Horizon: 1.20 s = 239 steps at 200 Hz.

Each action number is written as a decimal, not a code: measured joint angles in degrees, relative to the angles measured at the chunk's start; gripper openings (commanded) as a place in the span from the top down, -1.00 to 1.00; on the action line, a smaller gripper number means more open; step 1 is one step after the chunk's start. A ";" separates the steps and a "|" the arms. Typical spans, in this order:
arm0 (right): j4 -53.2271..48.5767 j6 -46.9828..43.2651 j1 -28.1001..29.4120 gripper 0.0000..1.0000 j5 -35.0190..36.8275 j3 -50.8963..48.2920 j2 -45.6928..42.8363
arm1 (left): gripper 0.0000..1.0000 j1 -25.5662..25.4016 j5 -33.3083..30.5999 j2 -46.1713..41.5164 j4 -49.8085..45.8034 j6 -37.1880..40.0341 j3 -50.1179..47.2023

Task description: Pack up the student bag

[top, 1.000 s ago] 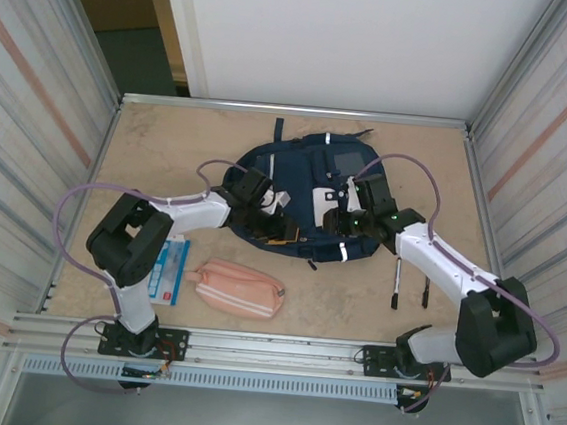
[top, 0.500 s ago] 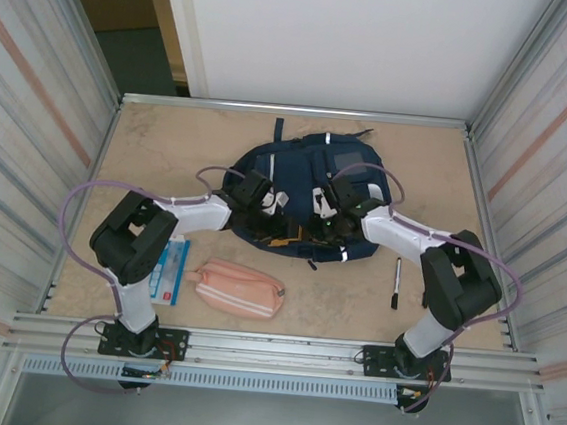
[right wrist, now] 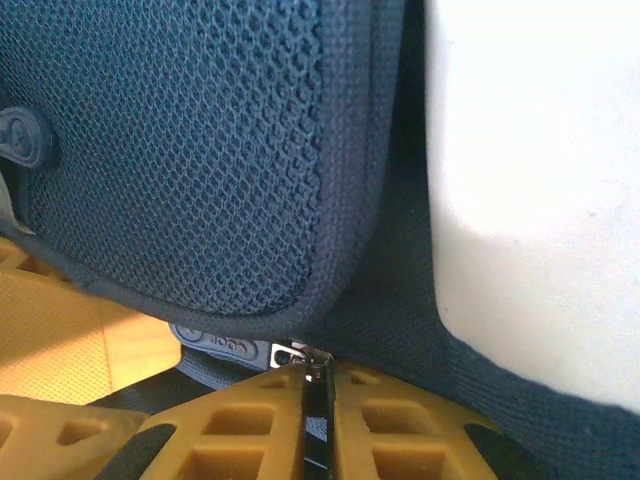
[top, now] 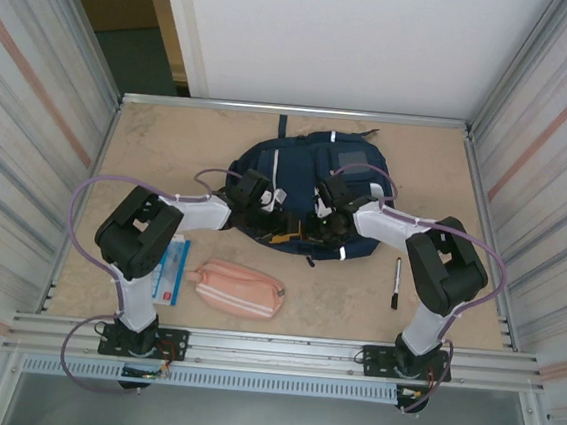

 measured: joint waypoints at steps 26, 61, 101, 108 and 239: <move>1.36 -0.66 0.00 0.78 -0.42 -0.35 0.37 | 0.01 0.11 -1.31 -0.76 2.19 -0.07 -1.42; 3.34 -1.53 -0.04 0.79 -1.29 -1.11 0.52 | 0.00 0.20 -2.27 -0.87 2.89 -0.04 -1.68; 5.18 -2.14 0.02 0.79 -1.64 -1.53 0.66 | -0.03 -0.11 -7.06 -1.86 2.19 -0.02 -1.70; 5.29 -2.36 0.02 0.80 -1.64 -1.53 0.66 | -0.03 -0.31 -8.94 -2.58 1.60 -0.04 -1.86; 6.69 -4.20 -0.15 0.81 -1.46 -1.79 1.01 | 0.41 -0.17 -7.76 0.52 1.27 1.86 0.46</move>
